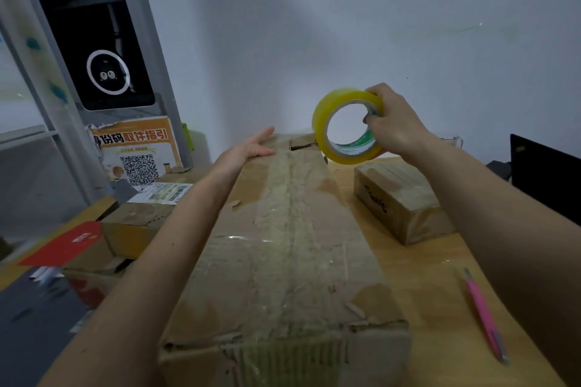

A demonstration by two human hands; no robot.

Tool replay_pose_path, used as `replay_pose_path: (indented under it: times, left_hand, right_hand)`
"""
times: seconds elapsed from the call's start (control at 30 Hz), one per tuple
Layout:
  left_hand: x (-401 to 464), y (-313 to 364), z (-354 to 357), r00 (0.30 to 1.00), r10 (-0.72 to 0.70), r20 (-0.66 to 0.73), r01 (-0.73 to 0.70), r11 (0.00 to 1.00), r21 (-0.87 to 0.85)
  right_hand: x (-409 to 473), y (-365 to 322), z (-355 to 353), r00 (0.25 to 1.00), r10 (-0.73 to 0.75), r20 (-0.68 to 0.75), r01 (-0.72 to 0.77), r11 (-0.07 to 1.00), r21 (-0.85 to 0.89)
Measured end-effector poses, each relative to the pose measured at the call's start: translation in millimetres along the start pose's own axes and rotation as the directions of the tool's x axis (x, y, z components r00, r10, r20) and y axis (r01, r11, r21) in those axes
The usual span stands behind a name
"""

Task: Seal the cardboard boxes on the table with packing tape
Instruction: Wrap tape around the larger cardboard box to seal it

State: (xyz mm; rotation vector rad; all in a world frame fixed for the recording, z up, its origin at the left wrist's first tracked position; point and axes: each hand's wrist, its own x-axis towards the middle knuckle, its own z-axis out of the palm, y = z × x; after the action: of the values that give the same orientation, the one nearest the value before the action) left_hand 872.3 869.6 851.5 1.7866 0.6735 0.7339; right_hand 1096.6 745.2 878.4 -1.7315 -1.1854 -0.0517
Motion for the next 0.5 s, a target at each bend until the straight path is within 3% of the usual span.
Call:
replay_pose_path:
  times: [0.33, 0.5]
  left_hand:
    - [13.3, 5.7, -0.1, 0.995, -0.002, 0.096, -0.021, 0.972, 0.234]
    - [3.6, 4.4, -9.1, 0.996, 0.002, 0.086, -0.019, 0.979, 0.204]
  right_hand:
    - [-22.6, 31.0, 9.2, 0.997, 0.075, 0.011, -0.075, 0.997, -0.004]
    - [-42.3, 36.9, 31.0, 0.992, 0.127, 0.029, -0.128, 0.991, 0.037]
